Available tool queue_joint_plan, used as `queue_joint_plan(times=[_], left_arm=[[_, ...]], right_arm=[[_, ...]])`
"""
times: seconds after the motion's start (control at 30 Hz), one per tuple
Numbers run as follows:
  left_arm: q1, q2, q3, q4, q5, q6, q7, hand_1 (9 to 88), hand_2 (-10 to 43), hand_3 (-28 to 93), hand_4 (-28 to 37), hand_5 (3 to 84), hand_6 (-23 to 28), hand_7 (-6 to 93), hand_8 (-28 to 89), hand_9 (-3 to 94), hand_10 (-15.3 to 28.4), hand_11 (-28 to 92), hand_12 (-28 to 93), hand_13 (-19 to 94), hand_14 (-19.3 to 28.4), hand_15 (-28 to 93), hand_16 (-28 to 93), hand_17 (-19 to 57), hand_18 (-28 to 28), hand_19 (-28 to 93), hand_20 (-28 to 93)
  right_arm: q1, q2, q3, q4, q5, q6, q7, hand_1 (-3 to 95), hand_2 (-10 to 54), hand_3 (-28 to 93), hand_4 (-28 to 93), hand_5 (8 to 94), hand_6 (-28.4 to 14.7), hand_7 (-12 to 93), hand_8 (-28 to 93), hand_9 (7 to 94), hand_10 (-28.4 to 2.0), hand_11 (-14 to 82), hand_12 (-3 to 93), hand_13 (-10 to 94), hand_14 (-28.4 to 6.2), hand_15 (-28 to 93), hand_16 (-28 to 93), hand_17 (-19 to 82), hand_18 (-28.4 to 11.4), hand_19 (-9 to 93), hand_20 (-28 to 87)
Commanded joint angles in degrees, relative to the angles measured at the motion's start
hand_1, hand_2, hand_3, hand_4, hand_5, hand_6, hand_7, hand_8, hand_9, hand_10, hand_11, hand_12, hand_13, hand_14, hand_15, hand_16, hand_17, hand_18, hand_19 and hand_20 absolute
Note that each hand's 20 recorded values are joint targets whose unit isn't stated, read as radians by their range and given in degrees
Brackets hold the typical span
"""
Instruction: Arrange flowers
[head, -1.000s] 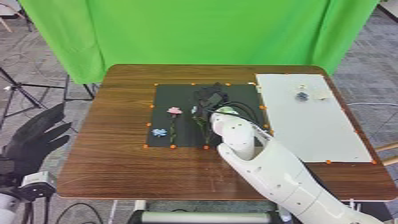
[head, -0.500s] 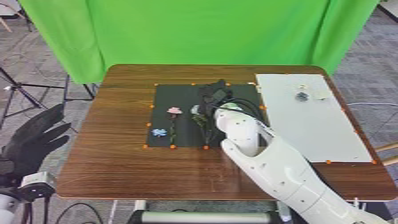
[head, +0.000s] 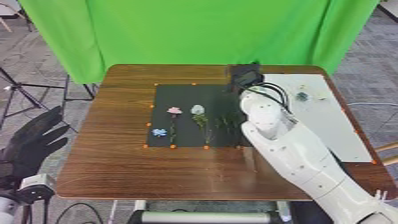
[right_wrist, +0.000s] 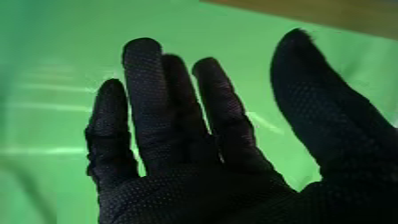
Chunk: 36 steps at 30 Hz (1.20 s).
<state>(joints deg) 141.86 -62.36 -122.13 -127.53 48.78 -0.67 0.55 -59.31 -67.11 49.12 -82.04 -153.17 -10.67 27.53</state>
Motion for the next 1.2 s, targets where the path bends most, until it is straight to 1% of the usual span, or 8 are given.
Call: queue_joint_plan(times=[0.03, 0.3, 0.4, 0.6, 0.83, 1.03, 1.1, 1.2], left_arm=[[0.90, -0.65, -0.21, -0.50, 0.08, 0.41, 0.17, 22.8, -2.1, 70, -28.3, 21.6, 0.8, 19.4, -10, 17.9, 8.8, 13, 17, 14, 11.7, 19, 4, -10.4, 19.3, 38, 7], [1.10, -0.92, -0.39, -0.55, 0.10, 0.43, 0.21, 22.6, -2.1, 70, -28.3, 21.6, 0.8, 19.3, -10, 17.9, 8.8, 13, 18, 14, 11.8, 19, 4, -10.4, 19.3, 38, 7], [1.31, -0.99, -0.44, -0.52, 0.08, 0.57, 0.40, 22.6, -2.1, 70, -28.3, 21.6, 0.8, 19.3, -10, 17.9, 8.7, 12, 18, 14, 11.8, 19, 4, -10.4, 19.3, 38, 7], [1.13, -0.80, -0.68, -0.39, 0.15, 0.26, 0.31, 22.6, -2.0, 70, -28.3, 21.6, 0.8, 19.2, -10, 17.9, 8.8, 12, 18, 14, 11.8, 20, 4, -10.5, 19.3, 38, 7], [0.38, -0.25, -0.32, -0.01, 0.05, -0.14, -0.02, 22.5, -2.0, 70, -28.3, 21.7, 0.9, 18.8, -10, 18.0, 8.9, 12, 18, 14, 11.9, 19, 4, -10.5, 19.3, 39, 7], [-0.09, 0.12, -0.22, 0.20, 0.01, -0.38, -0.38, 22.5, -2.0, 70, -28.3, 21.7, 0.9, 18.7, -10, 17.9, 8.8, 12, 18, 14, 11.8, 19, 4, -10.5, 19.3, 39, 7], [0.01, 0.14, -0.36, 0.11, 0.05, -0.26, -0.32, 22.5, -1.9, 70, -28.3, 21.7, 0.9, 18.7, -10, 17.9, 8.8, 12, 18, 14, 11.8, 19, 4, -10.5, 19.3, 39, 7], [0.19, 0.03, -0.46, 0.04, 0.04, -0.20, -0.23, 22.5, -1.9, 70, -28.3, 21.7, 0.9, 18.5, -10, 17.9, 8.8, 12, 18, 14, 11.8, 19, 4, -10.5, 19.3, 38, 7]], right_arm=[[2.40, 5.53, 4.36, 5.49, -0.43, -0.36, 4.25, 23.2, -6.6, 85, -27, 33.7, -7.1, 29, -13, 39.1, -16.4, 22.2, 23.5, 42, -12.7, 56, 17, 13, -21.2, 69, 47], [0.18, 9.65, 7.38, 5.51, 0.51, -3.18, 6.12, 23.0, -8.5, 85, -28, 33.0, -7.3, 27, -11, 38.8, -16.5, 19.0, 22.7, 43, -12.2, 47, 17, 13, -20.9, 69, 46], [-1.30, 11.31, 8.27, 4.91, 0.49, -3.26, 6.24, 24.2, -9.4, 86, -28, 34.9, -6.5, 28, -13, 41.5, -15.3, 19.3, 22.3, 45, -11.6, 45, 18, 13, -21.1, 69, 45], [-4.21, 12.78, 10.67, 3.54, 2.62, -5.55, 7.38, 25.7, -9.5, 86, -28, 41.5, -5.0, 30, -13, 48.6, -14.1, 23.1, 22.2, 51, -10.3, 47, 19, 15, -21.4, 71, 47], [-7.05, 12.79, 12.39, 1.91, 5.36, -8.71, 6.27, 25.8, -9.5, 85, -28, 43.0, -4.4, 32, -14, 50.7, -13.6, 25.9, 22.7, 53, -9.6, 50, 20, 16, -21.5, 72, 48], [-8.20, 12.82, 12.78, 2.68, 7.25, -6.55, 3.38, 27.8, -9.5, 85, -28, 42.3, -3.4, 33, -14, 53.2, -12.8, 26.4, 22.1, 57, -7.8, 48, 19, 18, -21.4, 73, 48], [-8.69, 13.02, 12.53, 2.98, 5.98, -4.48, 2.78, 30.0, -9.5, 85, -28, 42.8, -2.5, 35, -15, 55.0, -12.0, 26.6, 22.0, 59, -7.0, 48, 20, 19, -21.1, 73, 48], [-8.96, 13.53, 11.80, 3.10, 5.19, -0.52, 2.75, 33.7, -9.5, 86, -28, 47.5, -0.1, 39, -17, 60.4, -10.1, 30.0, 22.8, 62, -5.8, 50, 21, 21, -20.4, 74, 48]])
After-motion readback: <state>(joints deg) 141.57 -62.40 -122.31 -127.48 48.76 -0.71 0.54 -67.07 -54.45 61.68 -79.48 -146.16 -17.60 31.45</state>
